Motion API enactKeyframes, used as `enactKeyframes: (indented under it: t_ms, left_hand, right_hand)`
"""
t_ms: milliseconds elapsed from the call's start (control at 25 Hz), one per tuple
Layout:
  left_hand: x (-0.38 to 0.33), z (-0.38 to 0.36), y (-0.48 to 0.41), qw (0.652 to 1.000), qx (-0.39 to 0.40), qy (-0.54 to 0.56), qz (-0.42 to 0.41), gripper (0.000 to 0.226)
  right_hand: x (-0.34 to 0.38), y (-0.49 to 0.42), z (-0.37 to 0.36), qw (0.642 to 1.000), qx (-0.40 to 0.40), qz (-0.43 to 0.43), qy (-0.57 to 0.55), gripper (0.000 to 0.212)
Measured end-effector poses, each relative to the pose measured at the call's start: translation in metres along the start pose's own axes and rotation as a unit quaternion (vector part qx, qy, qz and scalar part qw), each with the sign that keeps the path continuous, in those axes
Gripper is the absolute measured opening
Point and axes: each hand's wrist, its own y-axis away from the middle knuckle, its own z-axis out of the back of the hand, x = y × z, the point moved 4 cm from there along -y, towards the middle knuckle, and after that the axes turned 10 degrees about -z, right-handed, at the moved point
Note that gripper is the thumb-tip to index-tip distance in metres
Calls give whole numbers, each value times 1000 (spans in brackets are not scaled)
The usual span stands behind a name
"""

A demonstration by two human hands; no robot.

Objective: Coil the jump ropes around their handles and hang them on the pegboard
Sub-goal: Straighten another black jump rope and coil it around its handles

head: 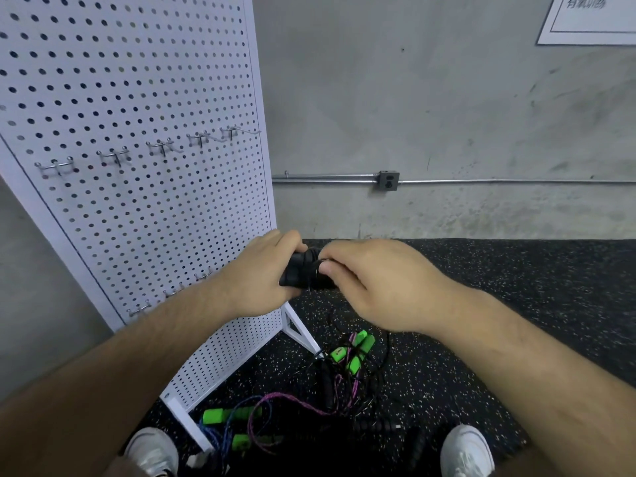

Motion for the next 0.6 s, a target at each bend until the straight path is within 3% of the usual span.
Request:
enactKeyframes:
  t_ms: [280,400,520,600]
  left_hand:
    - [-36,1,14,995,22,81,-55,52]
    - [-48,4,22,985,25,162,-58,57]
    - [-53,14,26,984,-17,169,-46,64]
    - [-48,20,23,986,-52,156,-26,65]
  right_hand:
    - [-51,-21,6,995,-54,11,-77,24]
    - [-64,-28,-3,995,-11,-21,-100,22]
    - [-73,-26,-10,974,39,-92,-202,12]
    - [-64,-19,-30,972,81,-131,-179,26]
